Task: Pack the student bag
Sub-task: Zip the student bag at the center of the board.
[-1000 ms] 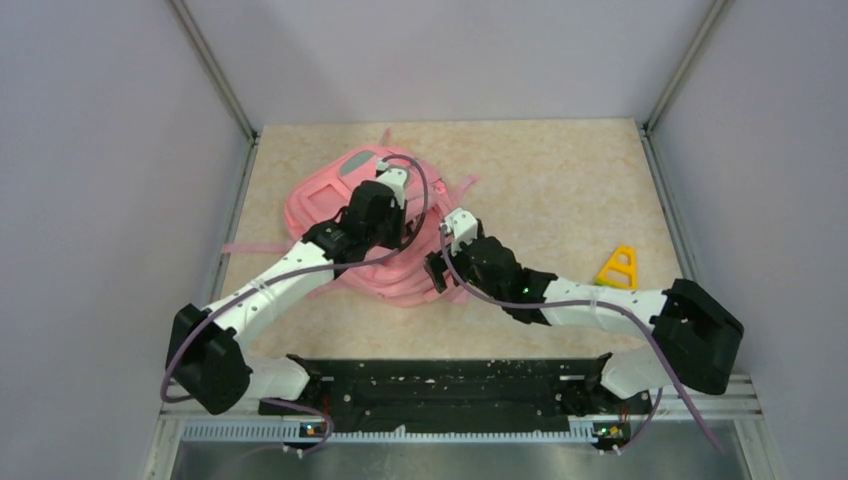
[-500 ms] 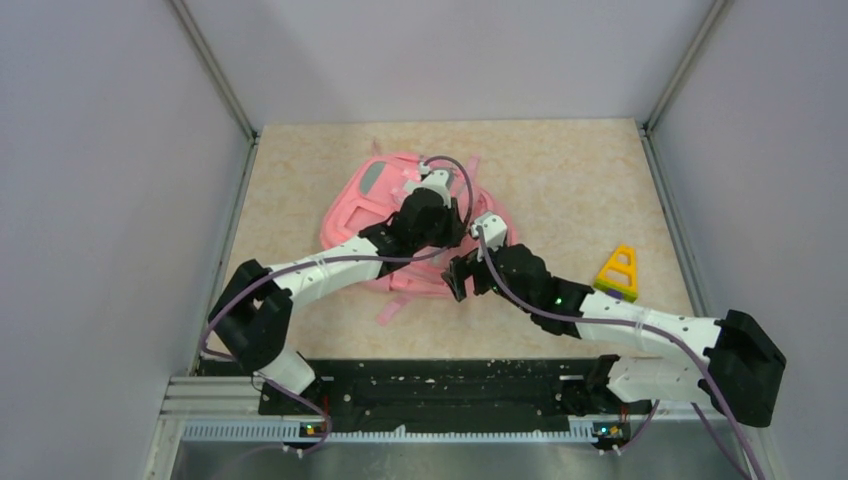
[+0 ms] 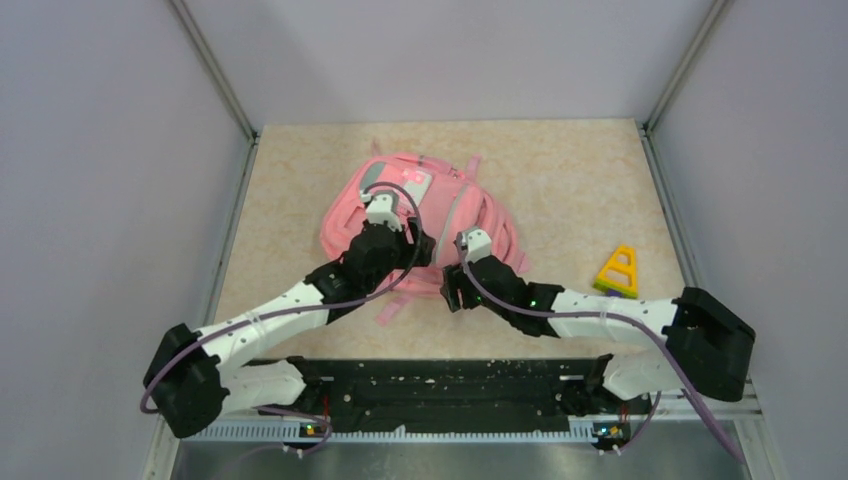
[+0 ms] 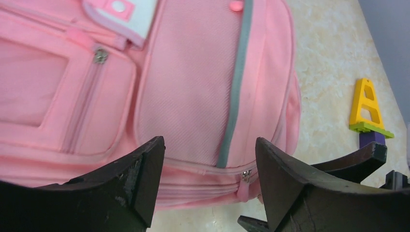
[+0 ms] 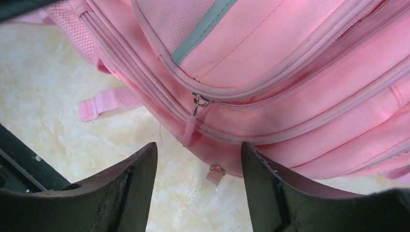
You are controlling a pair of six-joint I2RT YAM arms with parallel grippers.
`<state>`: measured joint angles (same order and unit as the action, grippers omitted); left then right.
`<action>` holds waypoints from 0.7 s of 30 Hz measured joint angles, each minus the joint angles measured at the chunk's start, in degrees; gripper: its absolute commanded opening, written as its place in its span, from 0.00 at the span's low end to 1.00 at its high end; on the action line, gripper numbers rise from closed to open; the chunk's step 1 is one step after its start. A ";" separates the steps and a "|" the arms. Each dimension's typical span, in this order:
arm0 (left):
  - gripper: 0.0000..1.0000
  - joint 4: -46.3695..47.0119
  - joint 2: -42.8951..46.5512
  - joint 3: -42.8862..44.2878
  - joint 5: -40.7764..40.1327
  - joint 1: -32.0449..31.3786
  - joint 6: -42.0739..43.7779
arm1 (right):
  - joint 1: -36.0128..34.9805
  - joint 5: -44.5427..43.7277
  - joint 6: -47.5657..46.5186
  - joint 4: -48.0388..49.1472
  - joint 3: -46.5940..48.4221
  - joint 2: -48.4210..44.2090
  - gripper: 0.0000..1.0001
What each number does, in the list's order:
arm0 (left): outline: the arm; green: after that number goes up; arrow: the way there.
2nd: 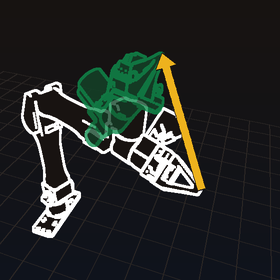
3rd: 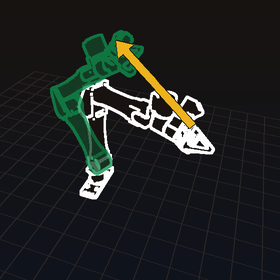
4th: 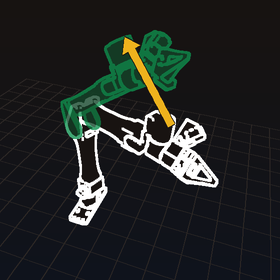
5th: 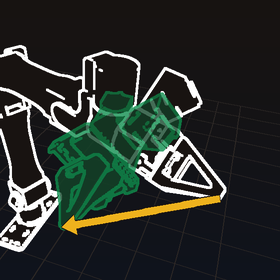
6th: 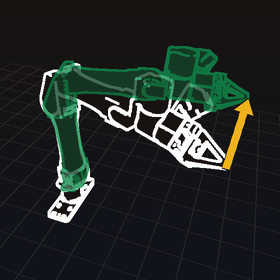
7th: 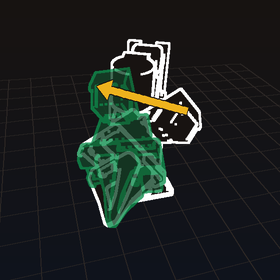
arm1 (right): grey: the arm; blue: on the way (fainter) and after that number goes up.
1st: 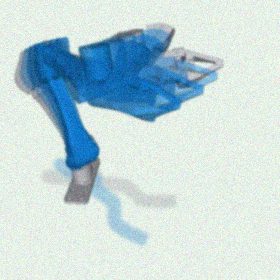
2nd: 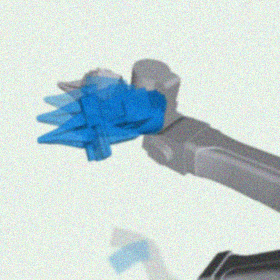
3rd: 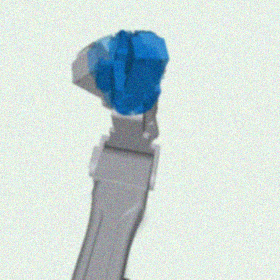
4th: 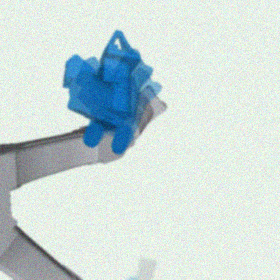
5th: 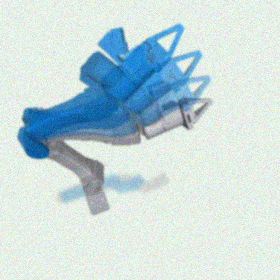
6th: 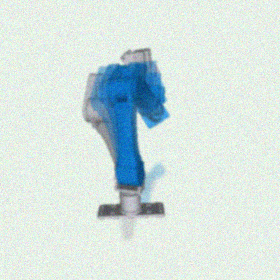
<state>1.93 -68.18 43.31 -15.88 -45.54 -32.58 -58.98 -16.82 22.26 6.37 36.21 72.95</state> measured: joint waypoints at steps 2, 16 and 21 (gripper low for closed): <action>0.75 -0.57 3.45 -2.64 -2.47 0.00 -1.44 | -1.20 -1.57 0.61 -0.52 0.70 2.12 0.57; 0.78 -4.85 21.51 -19.78 -10.62 3.89 -11.06 | -5.14 -11.17 1.55 -0.76 6.75 7.50 0.48; 0.77 -2.78 23.76 -23.34 -10.60 5.16 -13.88 | -5.14 -13.57 1.40 -0.87 7.34 8.70 0.35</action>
<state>-0.84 -44.42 19.97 -26.48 -40.38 -46.46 -64.12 -30.39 23.66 5.50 43.55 81.65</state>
